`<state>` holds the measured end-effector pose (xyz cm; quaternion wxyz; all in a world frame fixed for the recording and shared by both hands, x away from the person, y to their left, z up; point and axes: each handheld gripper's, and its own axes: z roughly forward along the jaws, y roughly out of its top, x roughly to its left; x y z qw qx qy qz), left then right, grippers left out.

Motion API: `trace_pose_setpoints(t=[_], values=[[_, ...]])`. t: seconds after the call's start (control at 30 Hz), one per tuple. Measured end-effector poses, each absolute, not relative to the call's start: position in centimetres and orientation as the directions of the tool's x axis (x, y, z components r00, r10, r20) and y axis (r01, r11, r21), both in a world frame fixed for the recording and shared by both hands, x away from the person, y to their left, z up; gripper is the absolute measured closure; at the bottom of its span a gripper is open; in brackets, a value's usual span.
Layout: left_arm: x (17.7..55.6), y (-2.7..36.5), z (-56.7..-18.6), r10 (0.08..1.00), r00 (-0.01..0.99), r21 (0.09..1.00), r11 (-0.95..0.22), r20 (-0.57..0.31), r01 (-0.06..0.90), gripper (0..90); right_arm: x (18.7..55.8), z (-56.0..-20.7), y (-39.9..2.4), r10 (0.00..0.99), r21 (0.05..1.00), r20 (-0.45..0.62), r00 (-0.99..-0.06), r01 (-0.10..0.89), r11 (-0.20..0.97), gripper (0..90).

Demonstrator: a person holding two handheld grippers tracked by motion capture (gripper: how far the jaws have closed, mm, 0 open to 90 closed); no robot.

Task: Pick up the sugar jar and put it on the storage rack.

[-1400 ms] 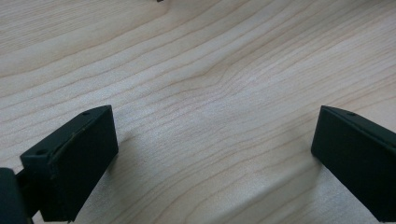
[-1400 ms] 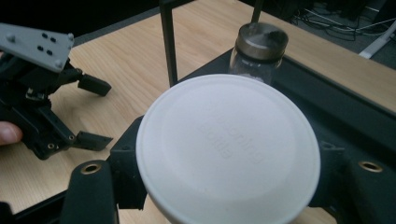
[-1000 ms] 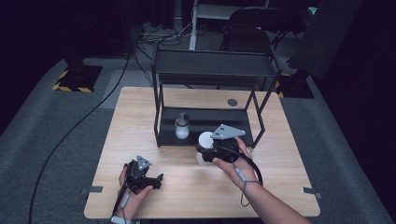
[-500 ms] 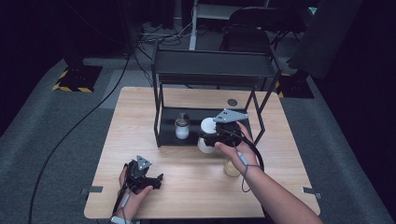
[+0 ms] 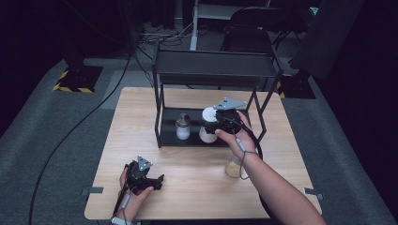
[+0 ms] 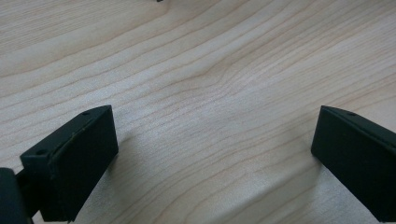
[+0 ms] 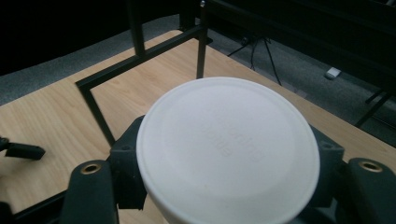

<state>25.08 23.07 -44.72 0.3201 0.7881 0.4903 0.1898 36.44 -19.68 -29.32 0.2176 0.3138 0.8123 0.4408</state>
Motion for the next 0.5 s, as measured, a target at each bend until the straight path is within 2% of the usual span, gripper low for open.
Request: trace_pose_setpoints(t=[0.5], values=[[25.1, 23.1, -44.7, 0.894, 0.447, 0.691, -0.314, -0.014, 0.651, 0.5, 40.7, -31.5, -19.2, 0.729, 0.835, -0.039, -0.683, 0.379, 0.399, 33.6]])
